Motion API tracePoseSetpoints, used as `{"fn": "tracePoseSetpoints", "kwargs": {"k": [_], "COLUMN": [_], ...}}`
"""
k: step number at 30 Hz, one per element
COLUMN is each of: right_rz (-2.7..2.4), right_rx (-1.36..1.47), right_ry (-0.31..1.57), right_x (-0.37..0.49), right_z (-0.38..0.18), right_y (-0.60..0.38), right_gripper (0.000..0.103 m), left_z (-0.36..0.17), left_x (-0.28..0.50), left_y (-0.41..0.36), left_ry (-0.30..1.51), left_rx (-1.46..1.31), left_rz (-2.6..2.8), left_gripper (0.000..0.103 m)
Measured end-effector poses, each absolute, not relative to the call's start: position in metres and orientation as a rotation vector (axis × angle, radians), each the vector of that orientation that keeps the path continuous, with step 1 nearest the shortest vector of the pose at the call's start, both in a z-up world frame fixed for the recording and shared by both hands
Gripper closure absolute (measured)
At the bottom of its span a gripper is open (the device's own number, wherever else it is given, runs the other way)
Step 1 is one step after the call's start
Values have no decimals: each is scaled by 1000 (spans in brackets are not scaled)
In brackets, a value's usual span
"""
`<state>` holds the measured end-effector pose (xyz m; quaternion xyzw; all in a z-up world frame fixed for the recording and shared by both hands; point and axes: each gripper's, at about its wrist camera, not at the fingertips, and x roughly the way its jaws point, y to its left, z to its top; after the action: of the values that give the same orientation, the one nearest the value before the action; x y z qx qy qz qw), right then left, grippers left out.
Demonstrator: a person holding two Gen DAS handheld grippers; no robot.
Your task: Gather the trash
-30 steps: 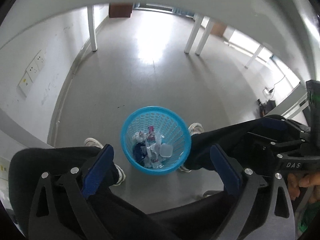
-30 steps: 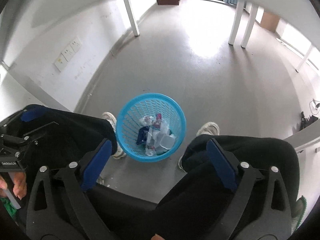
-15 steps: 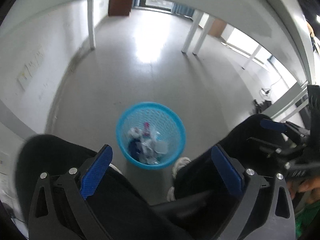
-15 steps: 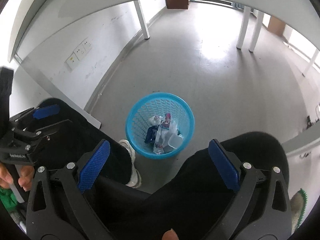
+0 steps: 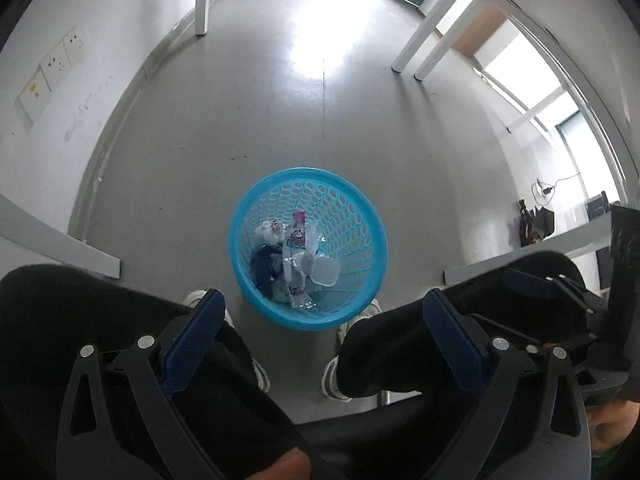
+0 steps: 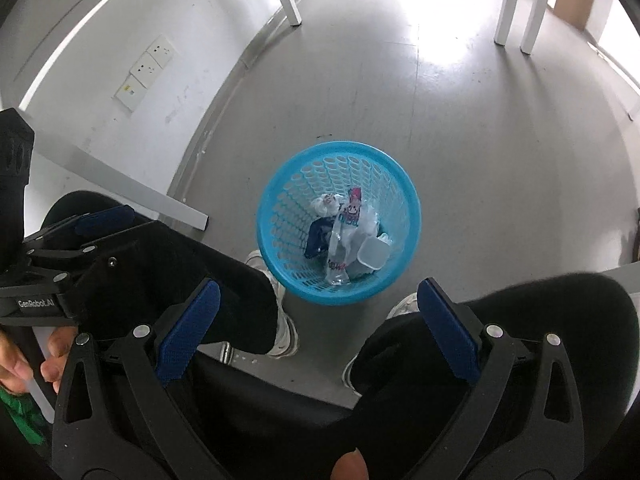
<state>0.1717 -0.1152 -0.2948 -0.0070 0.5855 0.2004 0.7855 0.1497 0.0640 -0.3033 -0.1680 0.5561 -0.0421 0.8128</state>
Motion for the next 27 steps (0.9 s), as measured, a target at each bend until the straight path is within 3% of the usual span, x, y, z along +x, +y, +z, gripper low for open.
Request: {"fn": "tracePoseSetpoints", "kwargs": {"k": [27], "right_rz": [409], "right_rx": [47], "right_ry": [1262], "right_x": [188], "right_z": [-295], "right_y": [-133], "right_gripper": [9], "left_z": [-302], "left_x": [158], "left_y": [72], "left_ry": [1212], "left_rx": [-332], "left_rz": [-124], "left_gripper": [6]}}
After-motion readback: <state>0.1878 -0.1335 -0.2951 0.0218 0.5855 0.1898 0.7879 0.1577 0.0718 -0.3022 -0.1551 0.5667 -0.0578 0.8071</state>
